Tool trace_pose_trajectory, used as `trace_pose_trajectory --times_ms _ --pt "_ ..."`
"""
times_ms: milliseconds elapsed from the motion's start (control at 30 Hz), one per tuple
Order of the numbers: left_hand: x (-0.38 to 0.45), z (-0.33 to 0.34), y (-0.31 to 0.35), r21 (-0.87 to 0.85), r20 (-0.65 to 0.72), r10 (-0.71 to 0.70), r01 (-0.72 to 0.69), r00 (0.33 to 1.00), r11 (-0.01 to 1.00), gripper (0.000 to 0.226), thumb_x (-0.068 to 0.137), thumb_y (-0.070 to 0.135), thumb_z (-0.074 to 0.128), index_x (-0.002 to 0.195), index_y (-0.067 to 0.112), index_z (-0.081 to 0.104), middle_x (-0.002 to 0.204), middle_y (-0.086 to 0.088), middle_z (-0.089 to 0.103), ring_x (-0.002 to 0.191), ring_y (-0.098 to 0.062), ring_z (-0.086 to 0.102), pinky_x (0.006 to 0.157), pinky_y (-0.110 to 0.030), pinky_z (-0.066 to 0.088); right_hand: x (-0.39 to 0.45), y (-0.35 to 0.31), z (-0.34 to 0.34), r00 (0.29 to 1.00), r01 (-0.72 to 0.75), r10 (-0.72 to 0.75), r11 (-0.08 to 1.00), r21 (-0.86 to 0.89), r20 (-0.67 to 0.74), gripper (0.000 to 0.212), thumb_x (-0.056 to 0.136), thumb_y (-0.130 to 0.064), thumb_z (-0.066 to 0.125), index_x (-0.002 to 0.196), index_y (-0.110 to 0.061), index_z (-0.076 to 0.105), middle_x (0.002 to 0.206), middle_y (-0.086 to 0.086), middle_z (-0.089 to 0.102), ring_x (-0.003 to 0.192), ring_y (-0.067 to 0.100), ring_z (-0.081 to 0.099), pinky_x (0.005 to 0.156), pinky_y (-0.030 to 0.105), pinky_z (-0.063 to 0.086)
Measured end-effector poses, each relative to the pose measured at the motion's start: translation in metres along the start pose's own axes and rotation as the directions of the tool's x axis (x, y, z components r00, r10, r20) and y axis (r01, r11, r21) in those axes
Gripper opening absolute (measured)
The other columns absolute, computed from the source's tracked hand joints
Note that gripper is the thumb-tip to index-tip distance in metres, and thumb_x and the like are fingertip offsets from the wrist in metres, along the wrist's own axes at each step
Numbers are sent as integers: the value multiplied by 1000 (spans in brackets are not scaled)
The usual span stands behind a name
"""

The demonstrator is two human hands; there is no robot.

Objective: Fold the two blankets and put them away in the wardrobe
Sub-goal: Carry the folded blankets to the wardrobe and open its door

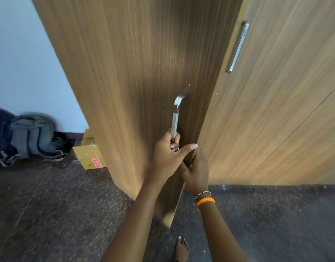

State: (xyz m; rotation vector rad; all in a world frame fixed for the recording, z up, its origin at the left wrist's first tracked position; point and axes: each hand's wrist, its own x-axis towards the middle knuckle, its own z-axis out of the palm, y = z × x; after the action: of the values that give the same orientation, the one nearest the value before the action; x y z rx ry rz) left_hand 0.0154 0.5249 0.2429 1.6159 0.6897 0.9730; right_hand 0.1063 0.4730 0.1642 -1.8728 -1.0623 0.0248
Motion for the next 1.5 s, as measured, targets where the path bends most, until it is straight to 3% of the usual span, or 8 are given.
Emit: trace_pose_trajectory --times_ms 133,333,633,833,1033,1167,1333,1500 --pt "-63 -60 9 -9 7 -16 16 1000 1000 39 64 21 84 85 19 51 55 14 30 50 -6 32 64 -40 51 -77 -54 14 1000 -9 9 1000 -12 -18 40 68 -45 46 80 -7 49 75 7 48 68 29 46 59 42 40" --pt "-133 -152 17 147 -142 43 -22 989 989 71 37 49 81 94 28 44 71 8 39 59 1 40 59 -10 38 -160 -130 54 995 53 -54 999 8 83 27 67 -31 53 84 -11 50 81 9 54 70 35 54 54 38 42" --pt "-189 -248 24 91 -403 0 40 915 995 61 73 -2 69 115 30 40 91 8 58 79 -1 62 77 -22 52 -221 -225 122 926 56 -86 994 91 367 38 80 -20 57 114 -12 44 104 8 59 88 37 60 60 42 46" --pt "-221 -278 -5 15 -478 -157 187 864 982 65 81 6 67 137 23 38 121 9 58 108 -1 60 88 -18 51 -232 -252 143 889 108 -153 986 128 432 19 86 -23 52 94 -15 36 87 5 55 69 33 52 45 30 22" --pt "-252 -241 -51 -106 -710 -502 630 493 769 40 86 43 56 108 10 47 120 -14 49 113 -30 48 99 -51 40 -231 -220 136 827 219 -252 968 126 502 23 87 -34 56 88 -15 42 80 -2 48 66 22 46 51 33 32" --pt "-252 -196 -66 -353 -509 -741 678 439 645 32 95 40 44 109 11 39 114 -14 51 107 -35 54 89 -45 45 -225 -166 117 816 -1 -52 996 91 575 8 84 -16 57 86 -9 54 75 0 54 69 23 50 60 30 34" --pt "-228 -123 -67 -14 -184 -738 748 650 663 23 93 27 48 75 15 53 68 -2 49 58 -15 45 54 -28 35 -222 -79 59 787 -287 226 958 16 573 4 84 -10 58 84 -6 59 86 15 66 75 24 53 69 32 41" --pt "-235 -6 -65 322 142 -754 691 641 648 17 92 25 48 82 14 56 78 -1 55 64 -12 48 62 -26 40 -241 6 -37 706 -546 505 835 -73 496 7 85 -10 56 81 -15 57 89 16 64 80 18 50 69 28 34"
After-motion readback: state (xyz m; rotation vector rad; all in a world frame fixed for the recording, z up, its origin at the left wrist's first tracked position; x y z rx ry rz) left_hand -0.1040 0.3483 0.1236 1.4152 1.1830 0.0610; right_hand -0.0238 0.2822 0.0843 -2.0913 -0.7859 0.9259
